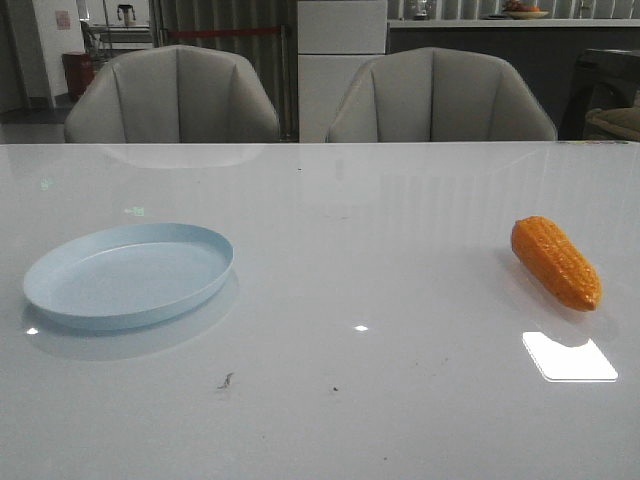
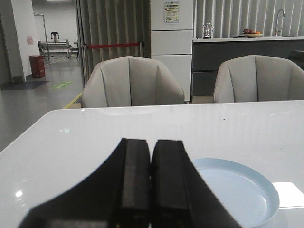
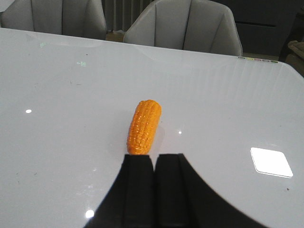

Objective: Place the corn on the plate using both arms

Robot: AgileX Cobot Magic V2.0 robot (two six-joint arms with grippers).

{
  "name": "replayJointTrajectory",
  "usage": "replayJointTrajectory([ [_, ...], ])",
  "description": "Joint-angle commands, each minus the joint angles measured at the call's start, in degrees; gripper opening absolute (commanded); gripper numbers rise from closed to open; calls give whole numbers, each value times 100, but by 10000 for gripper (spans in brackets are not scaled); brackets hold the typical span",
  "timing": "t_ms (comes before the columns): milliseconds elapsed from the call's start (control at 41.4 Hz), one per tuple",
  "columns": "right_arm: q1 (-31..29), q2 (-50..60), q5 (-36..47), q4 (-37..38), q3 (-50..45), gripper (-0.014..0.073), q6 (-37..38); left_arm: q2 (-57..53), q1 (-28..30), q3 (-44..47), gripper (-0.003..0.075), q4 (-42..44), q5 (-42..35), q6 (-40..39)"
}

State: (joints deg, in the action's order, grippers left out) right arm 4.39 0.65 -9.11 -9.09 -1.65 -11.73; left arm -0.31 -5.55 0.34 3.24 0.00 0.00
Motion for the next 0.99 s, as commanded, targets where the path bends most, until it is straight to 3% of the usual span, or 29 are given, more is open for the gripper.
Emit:
replayJointTrajectory([
  [0, 8, 132, 474, 11, 125, 57, -43, -106, 4, 218, 96, -9, -495, -44],
  [507, 8, 132, 474, 11, 125, 57, -43, -106, 4, 218, 96, -9, -538, -44],
  [821, 8, 132, 755, 11, 125, 57, -43, -106, 4, 208, 96, -9, -1889, -44],
  [965, 8, 132, 1620, 11, 131, 57, -43, -96, 4, 31, 96, -9, -2140, -44],
])
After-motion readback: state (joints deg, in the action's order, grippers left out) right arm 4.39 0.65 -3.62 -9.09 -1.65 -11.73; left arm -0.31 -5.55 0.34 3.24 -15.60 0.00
